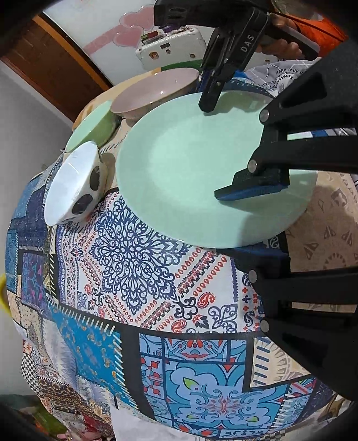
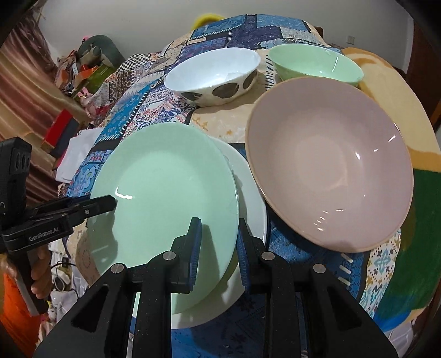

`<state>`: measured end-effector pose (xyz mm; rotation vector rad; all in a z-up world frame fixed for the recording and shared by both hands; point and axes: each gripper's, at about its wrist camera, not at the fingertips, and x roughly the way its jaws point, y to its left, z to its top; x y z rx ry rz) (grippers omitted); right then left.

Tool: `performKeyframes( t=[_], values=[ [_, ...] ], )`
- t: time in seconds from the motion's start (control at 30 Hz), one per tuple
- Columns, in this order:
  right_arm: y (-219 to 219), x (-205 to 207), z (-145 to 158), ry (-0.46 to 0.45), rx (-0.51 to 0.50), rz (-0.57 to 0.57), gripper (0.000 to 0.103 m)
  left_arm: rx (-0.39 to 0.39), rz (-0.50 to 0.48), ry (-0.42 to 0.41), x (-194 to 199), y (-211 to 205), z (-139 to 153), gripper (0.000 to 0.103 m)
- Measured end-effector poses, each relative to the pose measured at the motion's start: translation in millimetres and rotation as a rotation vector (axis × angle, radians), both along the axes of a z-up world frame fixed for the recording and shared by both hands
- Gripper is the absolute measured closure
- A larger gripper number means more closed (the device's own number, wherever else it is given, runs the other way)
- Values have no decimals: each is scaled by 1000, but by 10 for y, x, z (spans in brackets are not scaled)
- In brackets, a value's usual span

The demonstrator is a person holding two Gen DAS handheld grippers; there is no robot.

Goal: Organize plates and bowls
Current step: 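Lower the mint green plate onto the white plate and open both tools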

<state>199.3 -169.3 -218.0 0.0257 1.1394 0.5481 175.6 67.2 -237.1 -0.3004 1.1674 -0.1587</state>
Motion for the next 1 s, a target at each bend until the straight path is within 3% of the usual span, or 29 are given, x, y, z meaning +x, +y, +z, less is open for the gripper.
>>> performKeyframes(
  t=[0.37, 0.77, 1.0],
  values=[
    [-140, -68, 5, -15, 59, -29, 81, 98, 0, -2, 27, -131, 5, 72],
    [-291, -197, 285, -159, 1, -43, 79, 161, 2, -45, -61, -201, 166, 72],
    [-481, -208, 551, -285, -3, -97, 56, 182, -26, -157, -145, -391, 558, 55]
  ],
)
